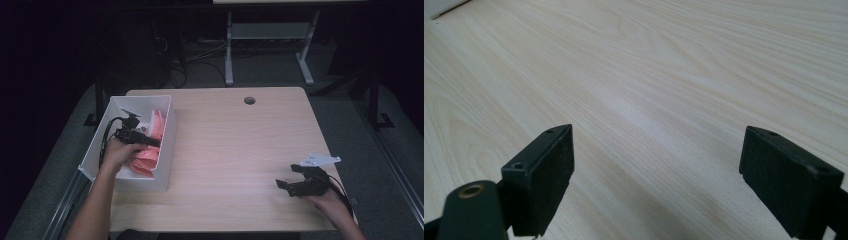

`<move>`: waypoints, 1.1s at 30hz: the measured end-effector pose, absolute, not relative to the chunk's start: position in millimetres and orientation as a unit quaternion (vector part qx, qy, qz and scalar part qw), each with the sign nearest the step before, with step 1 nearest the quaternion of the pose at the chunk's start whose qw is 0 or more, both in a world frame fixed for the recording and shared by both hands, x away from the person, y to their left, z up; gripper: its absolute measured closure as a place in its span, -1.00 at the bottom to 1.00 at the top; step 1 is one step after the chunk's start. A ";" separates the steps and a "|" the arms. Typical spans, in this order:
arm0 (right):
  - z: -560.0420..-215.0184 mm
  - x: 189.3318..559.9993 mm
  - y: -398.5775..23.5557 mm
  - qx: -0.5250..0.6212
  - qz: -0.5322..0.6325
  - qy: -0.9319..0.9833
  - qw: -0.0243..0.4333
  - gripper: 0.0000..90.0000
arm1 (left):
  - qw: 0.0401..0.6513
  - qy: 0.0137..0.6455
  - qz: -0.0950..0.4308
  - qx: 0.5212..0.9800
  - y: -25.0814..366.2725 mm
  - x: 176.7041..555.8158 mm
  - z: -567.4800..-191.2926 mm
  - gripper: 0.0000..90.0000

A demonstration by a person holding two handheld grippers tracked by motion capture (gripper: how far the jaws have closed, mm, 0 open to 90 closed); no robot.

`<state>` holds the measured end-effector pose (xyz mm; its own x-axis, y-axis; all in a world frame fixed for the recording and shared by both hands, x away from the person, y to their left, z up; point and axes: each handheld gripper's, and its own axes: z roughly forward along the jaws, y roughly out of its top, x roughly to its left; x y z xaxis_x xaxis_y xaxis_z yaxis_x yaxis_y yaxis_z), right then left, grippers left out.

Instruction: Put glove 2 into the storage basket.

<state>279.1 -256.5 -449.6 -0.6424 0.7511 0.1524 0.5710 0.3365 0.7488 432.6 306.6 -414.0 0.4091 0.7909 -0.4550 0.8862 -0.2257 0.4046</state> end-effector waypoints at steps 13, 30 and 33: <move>-448.7 278.7 -255.6 0.404 0.408 0.811 0.115 -0.69 | 0.325 0.546 -0.044 0.771 316.0 427.7 -400.8 -0.68; -450.0 280.0 -257.0 0.403 0.410 0.811 0.110 -0.69 | 0.371 0.497 0.030 0.784 326.0 415.1 -337.4 -0.69; -449.5 278.7 -255.6 0.403 0.407 0.812 0.110 -0.69 | 0.378 0.486 0.039 0.787 324.0 410.7 -329.8 -0.69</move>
<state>278.7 -255.6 -449.5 -0.6507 0.7445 0.1493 0.5655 0.3439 0.7496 410.7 324.0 -329.8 0.5248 0.7944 -0.3057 0.7347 -0.2415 0.6339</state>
